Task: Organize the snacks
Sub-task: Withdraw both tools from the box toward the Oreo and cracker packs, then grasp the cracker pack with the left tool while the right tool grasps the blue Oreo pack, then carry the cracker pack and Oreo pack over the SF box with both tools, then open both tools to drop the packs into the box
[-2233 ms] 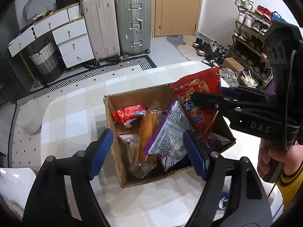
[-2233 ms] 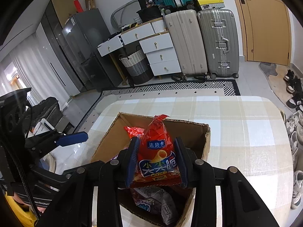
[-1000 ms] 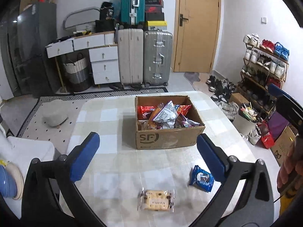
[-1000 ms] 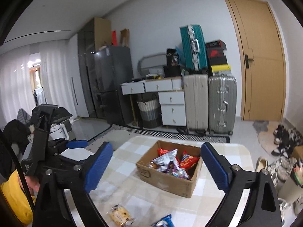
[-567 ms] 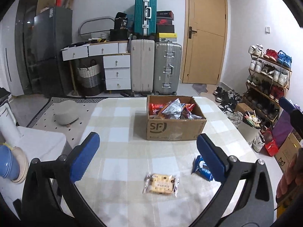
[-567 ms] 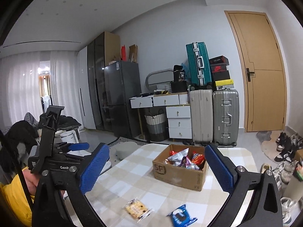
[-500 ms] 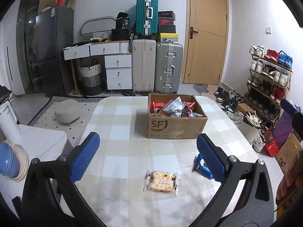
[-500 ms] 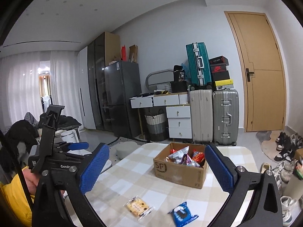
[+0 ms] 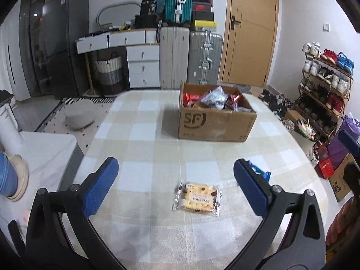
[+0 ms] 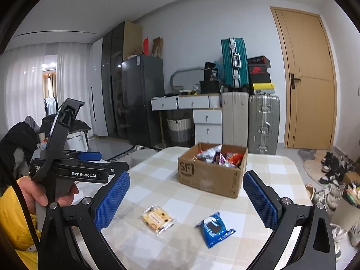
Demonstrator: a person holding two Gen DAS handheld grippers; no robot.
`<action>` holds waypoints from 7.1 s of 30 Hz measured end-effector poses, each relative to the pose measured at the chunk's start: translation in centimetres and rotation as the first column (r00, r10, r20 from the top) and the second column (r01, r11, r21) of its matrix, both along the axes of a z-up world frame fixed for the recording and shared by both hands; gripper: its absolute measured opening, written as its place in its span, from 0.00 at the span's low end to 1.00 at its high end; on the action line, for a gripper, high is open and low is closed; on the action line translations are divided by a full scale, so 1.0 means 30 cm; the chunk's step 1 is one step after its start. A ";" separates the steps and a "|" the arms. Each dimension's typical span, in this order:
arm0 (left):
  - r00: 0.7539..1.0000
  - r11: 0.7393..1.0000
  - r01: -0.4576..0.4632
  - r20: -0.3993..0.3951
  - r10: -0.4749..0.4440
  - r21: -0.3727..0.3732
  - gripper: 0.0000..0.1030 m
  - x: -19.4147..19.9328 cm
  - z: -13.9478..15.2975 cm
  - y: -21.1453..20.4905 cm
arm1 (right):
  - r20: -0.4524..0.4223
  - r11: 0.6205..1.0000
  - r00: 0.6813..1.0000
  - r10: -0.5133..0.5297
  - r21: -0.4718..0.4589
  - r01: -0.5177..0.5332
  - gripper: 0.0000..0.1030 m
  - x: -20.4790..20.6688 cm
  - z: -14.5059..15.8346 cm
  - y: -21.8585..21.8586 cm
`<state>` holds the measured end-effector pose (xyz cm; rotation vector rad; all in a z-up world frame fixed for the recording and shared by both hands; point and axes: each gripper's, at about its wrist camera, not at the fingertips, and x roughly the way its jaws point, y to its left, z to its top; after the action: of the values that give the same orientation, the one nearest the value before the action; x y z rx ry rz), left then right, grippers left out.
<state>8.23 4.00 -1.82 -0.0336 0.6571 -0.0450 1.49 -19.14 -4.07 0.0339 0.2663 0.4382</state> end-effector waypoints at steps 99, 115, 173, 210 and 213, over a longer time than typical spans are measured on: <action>0.953 0.984 0.167 -0.246 -0.178 -0.066 0.55 0.147 -0.331 -0.097 | -0.453 0.984 0.881 0.134 0.170 -0.062 0.44 0.310 -0.342 -0.083; 0.986 0.979 0.150 -0.047 -0.157 -0.135 0.55 -0.071 -0.010 0.031 | -0.290 0.980 0.949 0.124 0.188 -0.071 0.44 0.126 -0.076 -0.032; 0.943 0.971 0.227 -0.231 -0.239 -0.080 0.56 1.251 -0.016 -0.246 | -0.433 0.989 0.900 0.052 0.147 0.013 0.44 1.253 0.107 -0.037; 0.901 0.952 0.304 -0.335 -0.275 0.036 0.77 1.338 -0.196 -0.340 | -0.527 0.992 0.850 0.019 0.118 0.051 0.44 1.324 -0.081 -0.034; 0.904 0.951 0.302 -0.337 -0.262 0.070 0.79 1.321 -0.176 -0.345 | -0.528 0.991 0.849 0.021 0.121 0.051 0.44 1.320 -0.081 -0.037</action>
<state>47.84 -6.36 -7.09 0.1760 0.9913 -0.2854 41.10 -20.26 -6.50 0.2905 0.7832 0.4238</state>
